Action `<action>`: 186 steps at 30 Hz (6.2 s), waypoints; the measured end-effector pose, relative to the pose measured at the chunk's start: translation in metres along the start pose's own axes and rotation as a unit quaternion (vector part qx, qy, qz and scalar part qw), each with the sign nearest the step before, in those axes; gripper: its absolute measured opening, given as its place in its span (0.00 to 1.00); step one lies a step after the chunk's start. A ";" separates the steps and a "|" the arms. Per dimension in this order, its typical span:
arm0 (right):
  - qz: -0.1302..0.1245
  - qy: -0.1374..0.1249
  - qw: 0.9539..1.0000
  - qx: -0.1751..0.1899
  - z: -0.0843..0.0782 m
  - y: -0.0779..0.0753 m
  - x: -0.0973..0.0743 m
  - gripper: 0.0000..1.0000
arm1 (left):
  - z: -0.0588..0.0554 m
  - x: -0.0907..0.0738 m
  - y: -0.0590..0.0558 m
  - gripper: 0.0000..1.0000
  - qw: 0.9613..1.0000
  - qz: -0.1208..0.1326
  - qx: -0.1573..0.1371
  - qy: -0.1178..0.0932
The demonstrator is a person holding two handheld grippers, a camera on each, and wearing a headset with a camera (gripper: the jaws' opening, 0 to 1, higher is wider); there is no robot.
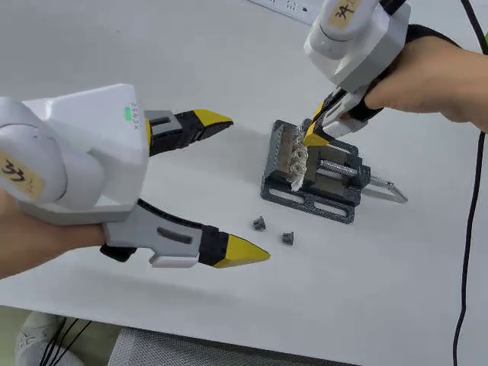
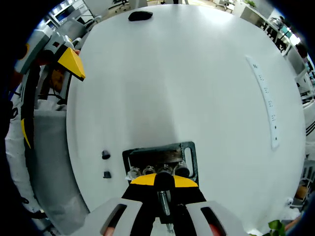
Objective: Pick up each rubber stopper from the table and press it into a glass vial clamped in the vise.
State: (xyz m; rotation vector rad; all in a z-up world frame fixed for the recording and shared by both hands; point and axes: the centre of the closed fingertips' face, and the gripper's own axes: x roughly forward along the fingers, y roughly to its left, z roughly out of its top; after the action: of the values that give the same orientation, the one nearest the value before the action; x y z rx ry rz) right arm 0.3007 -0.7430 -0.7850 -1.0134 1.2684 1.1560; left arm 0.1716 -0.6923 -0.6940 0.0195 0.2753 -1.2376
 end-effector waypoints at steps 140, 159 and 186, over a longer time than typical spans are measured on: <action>-0.018 -0.054 0.998 -0.029 0.000 -0.004 -0.001 0.01 | 0.003 0.007 -0.001 0.83 1.000 -0.009 -0.011 -0.008; -0.013 -0.075 0.997 0.000 0.001 -0.004 -0.001 0.00 | -0.001 0.001 0.006 0.83 1.000 -0.002 -0.012 -0.009; -0.023 -0.075 0.997 -0.016 -0.001 -0.003 0.000 0.00 | 0.001 0.008 0.001 0.82 1.000 -0.007 -0.012 -0.007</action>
State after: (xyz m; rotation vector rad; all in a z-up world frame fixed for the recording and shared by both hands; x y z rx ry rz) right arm 0.3032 -0.7449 -0.7851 -0.9548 1.1057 1.1979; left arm 0.1745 -0.6992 -0.6948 -0.0125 0.2783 -1.2485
